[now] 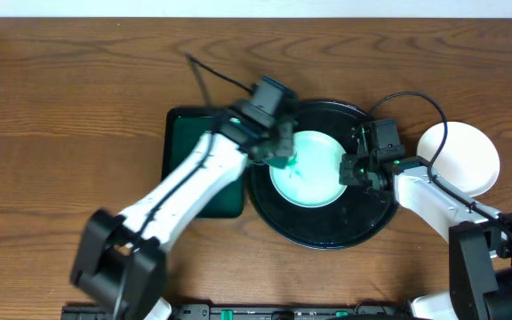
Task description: Clean dirty plates on tray and stack at the side
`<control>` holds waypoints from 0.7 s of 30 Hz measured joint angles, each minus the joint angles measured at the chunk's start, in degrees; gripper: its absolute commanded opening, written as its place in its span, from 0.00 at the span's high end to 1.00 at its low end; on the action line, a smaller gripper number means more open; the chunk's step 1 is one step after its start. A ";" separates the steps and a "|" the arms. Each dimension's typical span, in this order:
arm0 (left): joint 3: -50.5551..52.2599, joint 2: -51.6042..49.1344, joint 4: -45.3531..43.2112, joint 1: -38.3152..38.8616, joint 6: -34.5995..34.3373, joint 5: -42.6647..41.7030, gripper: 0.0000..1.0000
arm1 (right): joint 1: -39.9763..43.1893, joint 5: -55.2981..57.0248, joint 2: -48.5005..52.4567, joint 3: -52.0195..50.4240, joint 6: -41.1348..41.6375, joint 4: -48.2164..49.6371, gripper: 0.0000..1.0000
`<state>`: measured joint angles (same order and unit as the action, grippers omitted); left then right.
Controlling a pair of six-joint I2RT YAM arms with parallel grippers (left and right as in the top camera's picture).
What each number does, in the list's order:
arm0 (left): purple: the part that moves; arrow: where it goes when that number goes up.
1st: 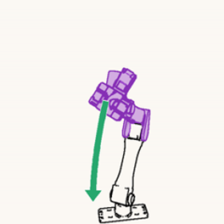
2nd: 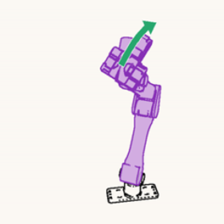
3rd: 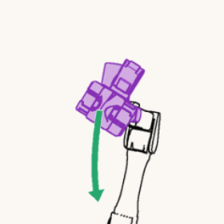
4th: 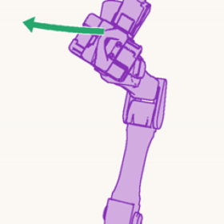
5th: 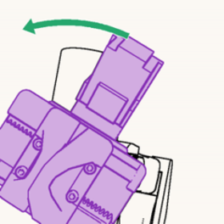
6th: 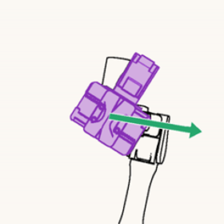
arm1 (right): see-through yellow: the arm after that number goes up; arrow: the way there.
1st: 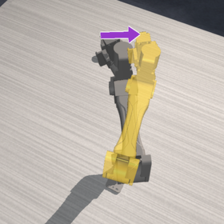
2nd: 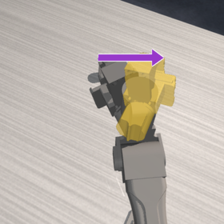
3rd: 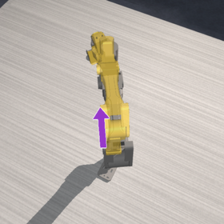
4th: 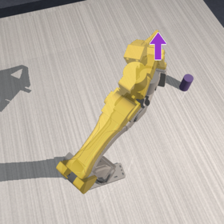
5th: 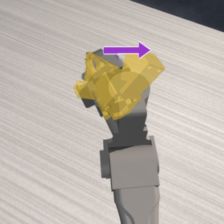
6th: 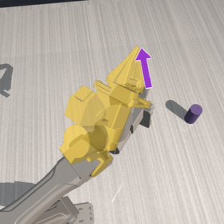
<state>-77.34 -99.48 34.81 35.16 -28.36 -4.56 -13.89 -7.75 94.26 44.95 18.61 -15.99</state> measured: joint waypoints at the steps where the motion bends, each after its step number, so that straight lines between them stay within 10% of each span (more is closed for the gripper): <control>1: 0.00 -1.14 -0.66 1.01 -0.39 -0.02 0.93 | 0.00 -0.63 0.00 0.00 0.09 -0.11 0.99; 17: 0.00 -8.48 -1.38 3.48 -4.50 0.07 0.93 | 0.00 -1.73 0.00 0.00 0.24 -0.26 0.98; 21: 0.00 -9.20 -1.66 3.48 -4.50 0.70 0.93 | 0.00 -1.57 0.02 0.00 -0.09 -0.04 0.76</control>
<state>-77.34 -108.68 33.15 38.63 -32.86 -3.86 -13.89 -9.32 94.28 44.95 18.52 -16.03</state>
